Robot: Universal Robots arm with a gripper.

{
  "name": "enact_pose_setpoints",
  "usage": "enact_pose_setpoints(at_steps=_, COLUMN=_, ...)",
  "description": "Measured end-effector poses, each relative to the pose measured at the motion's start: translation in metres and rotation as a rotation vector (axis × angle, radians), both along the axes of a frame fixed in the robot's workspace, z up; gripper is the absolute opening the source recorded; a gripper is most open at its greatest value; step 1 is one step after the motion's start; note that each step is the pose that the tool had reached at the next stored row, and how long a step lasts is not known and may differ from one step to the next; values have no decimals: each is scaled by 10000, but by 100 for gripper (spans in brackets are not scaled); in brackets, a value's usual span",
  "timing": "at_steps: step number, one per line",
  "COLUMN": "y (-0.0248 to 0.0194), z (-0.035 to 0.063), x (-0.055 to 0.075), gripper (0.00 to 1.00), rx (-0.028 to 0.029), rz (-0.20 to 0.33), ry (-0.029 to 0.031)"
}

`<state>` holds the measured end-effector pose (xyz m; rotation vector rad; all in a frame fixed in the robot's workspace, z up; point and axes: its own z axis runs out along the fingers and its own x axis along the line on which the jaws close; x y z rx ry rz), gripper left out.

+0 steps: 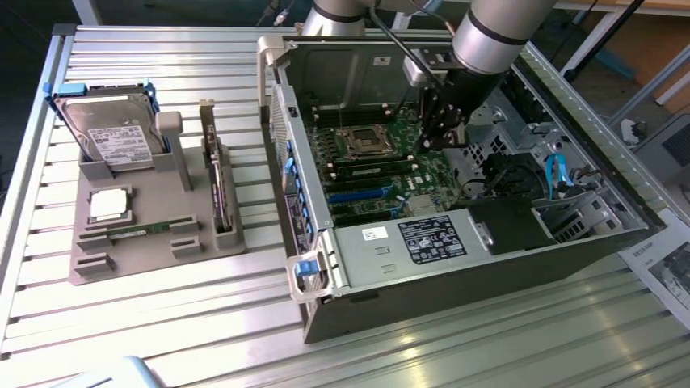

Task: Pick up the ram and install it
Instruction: 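Press down the ram until it locks into place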

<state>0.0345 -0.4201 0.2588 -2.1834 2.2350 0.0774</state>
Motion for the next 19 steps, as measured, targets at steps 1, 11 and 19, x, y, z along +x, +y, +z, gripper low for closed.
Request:
enact_pose_setpoints(at_steps=1, y=0, z=-18, x=0, gripper=10, rx=-1, rz=-7, ry=0)
enact_pose_setpoints(at_steps=11, y=0, z=-160, x=0, gripper=10, rx=-1, rz=-58, ry=0)
enact_pose_setpoints(at_steps=19, y=0, z=-178, x=-2, gripper=10, rx=-1, rz=-64, ry=0)
